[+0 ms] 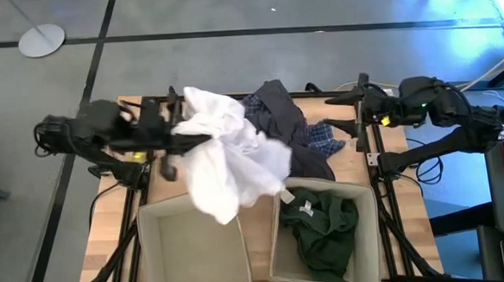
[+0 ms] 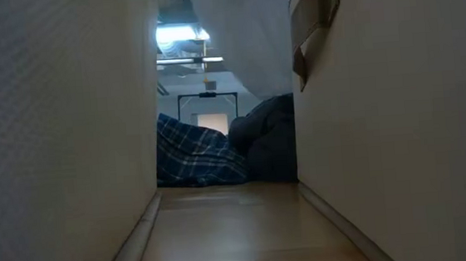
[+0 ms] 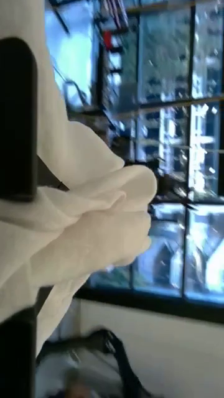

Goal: Sort clothes
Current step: Put the white shirt into the left laundry organizer

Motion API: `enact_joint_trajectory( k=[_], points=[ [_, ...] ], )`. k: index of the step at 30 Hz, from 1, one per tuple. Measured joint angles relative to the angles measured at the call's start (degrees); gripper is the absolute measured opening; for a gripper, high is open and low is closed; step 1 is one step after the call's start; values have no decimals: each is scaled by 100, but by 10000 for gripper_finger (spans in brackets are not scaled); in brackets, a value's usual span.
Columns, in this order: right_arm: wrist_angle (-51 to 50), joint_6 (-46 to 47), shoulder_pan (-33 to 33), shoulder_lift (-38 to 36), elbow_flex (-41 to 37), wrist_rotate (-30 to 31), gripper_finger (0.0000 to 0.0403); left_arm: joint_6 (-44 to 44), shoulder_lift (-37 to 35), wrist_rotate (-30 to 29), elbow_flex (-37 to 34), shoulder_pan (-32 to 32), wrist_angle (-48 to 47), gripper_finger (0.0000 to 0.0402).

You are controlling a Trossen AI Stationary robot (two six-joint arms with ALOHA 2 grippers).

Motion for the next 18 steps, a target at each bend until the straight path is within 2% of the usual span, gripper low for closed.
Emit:
enact_joint_trajectory(
  k=[12, 16, 18],
  points=[
    [-112, -2, 0, 155, -6, -1, 237, 5, -4, 26, 1322, -1462, -705, 57],
    [-114, -2, 0, 168, -6, -1, 237, 762, -43, 35, 1593, -2013, -280, 58],
    [-111, -2, 0, 174, -6, -1, 237, 842, -81, 25, 1709, -2198, 9, 58]
  ],
)
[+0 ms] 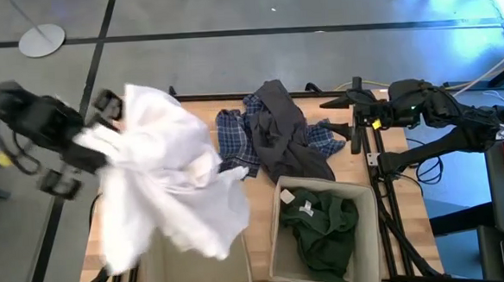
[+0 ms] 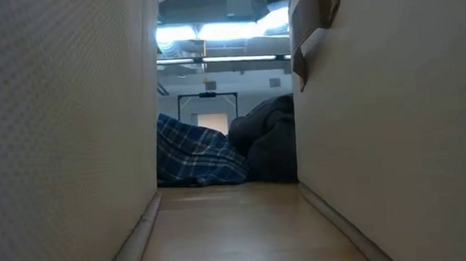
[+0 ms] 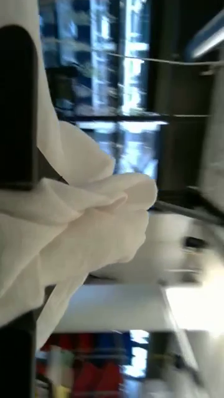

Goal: Sort clothes
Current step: Put the white shirt into the left laundry organizer

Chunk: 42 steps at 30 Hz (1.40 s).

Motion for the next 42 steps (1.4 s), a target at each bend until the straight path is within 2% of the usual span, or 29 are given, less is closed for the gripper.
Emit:
enact_joint_trajectory(
  k=[2, 5, 14, 20, 27, 34, 38, 42],
  points=[
    [-11, 0, 0, 8, 0, 0, 237, -42, -21, -32, 87, -155, 193, 58],
    [-48, 17, 0, 10, 0, 0, 237, -297, -60, -263, 138, -353, -67, 58],
    [-126, 168, 0, 10, -2, -9, 237, -1738, 89, -1443, 129, -538, -2145, 59],
    [-121, 168, 0, 26, -2, -11, 237, -2704, 761, -1919, 128, -538, -3731, 59],
    [-149, 188, 0, 82, -4, -15, 237, -3391, 1659, -1974, 124, -612, -4357, 59],
    [-366, 304, 0, 220, -9, -33, 237, -4791, 2358, -1998, 124, -608, -5239, 59],
    [-423, 302, 0, 306, -9, -33, 237, -5470, 2831, -1964, 124, -612, -5975, 59],
    [-434, 302, 0, 388, -9, -40, 237, -5796, 3324, -1826, 124, -632, -6893, 59]
  ],
)
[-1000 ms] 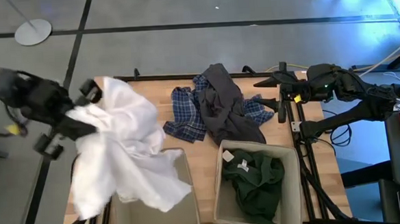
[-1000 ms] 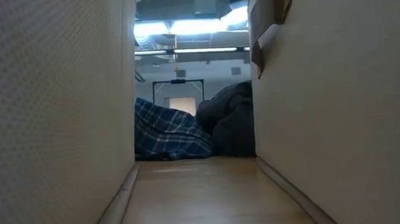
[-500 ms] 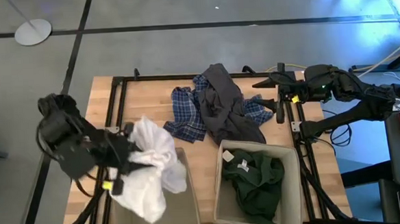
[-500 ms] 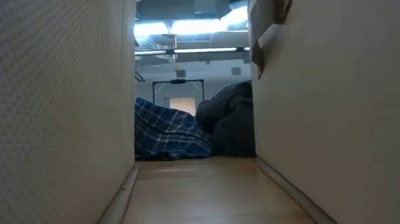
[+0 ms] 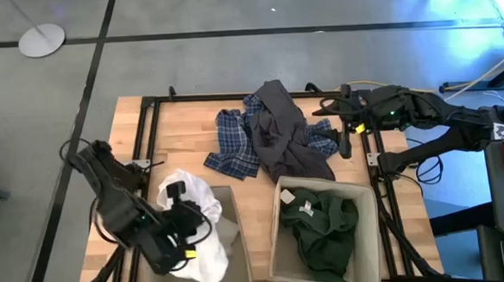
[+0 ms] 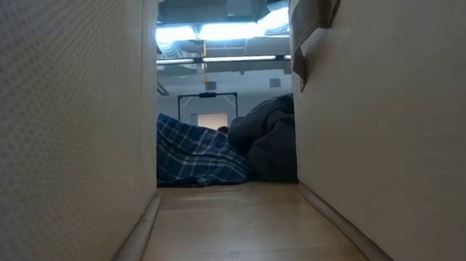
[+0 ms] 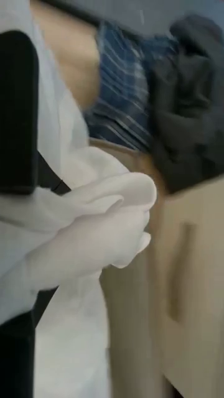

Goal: Sort clothes
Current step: Put the white shirt into the left laundry organizer

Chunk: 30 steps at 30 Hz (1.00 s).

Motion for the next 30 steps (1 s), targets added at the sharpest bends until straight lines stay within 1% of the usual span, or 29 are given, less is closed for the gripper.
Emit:
enact_joint_trajectory(
  k=[3, 8, 11, 19, 30],
  points=[
    [-26, 0, 0, 58, 0, -10, 237, 1, 423, 65, 0, -7, -294, 59],
    [-36, 0, 0, 102, 0, -10, 237, 339, 1014, 71, 0, 108, -226, 59],
    [-83, -2, 2, 130, 0, -10, 237, 285, 1255, 112, -9, 264, -245, 59],
    [-154, 0, 0, 137, 0, -10, 237, -15, 1319, 888, -7, 548, -250, 59],
    [-203, 16, 0, 135, 0, -8, 237, -98, 1319, 1271, -7, 579, -203, 59]
  ],
)
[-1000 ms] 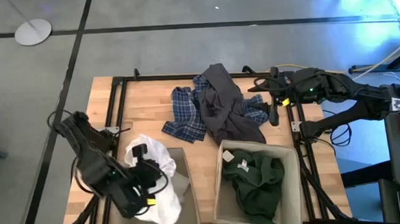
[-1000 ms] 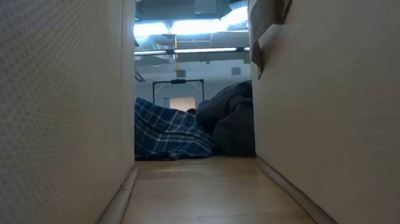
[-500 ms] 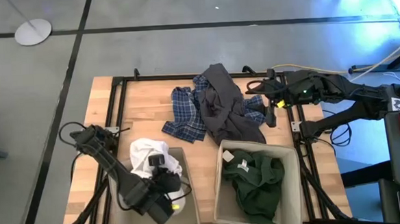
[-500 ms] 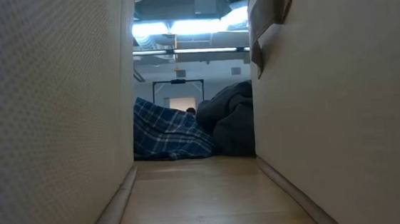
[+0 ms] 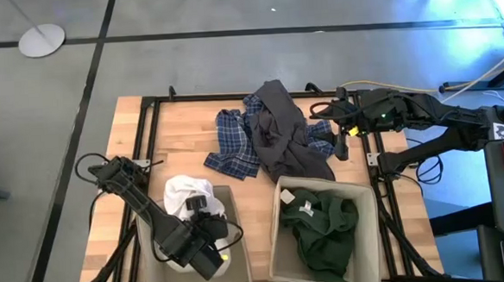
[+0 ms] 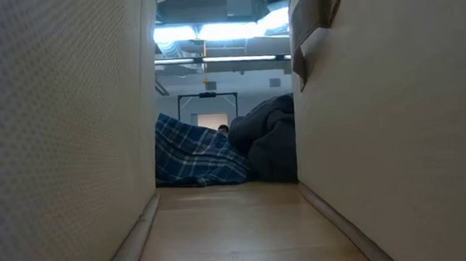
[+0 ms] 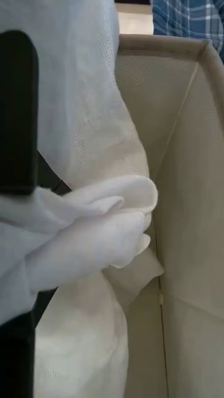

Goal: Sort clothes
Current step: Put the white shirt into the left laundry organizer

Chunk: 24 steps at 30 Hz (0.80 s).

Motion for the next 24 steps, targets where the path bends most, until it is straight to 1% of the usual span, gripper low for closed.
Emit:
enact_joint_trajectory(
  k=[9, 13, 18, 24],
  points=[
    [1, 23, 1, 0, 0, 0, 237, -32, 32, -80, 2, 45, -110, 59],
    [2, 27, 0, 0, 0, -2, 237, 382, 76, -88, -122, 133, 40, 59],
    [7, 275, 0, 32, 1, -4, 237, 846, -31, 447, -117, 144, 618, 59],
    [-50, 283, 2, 154, 4, -7, 237, 763, -238, 467, -37, 147, 787, 61]
  ],
)
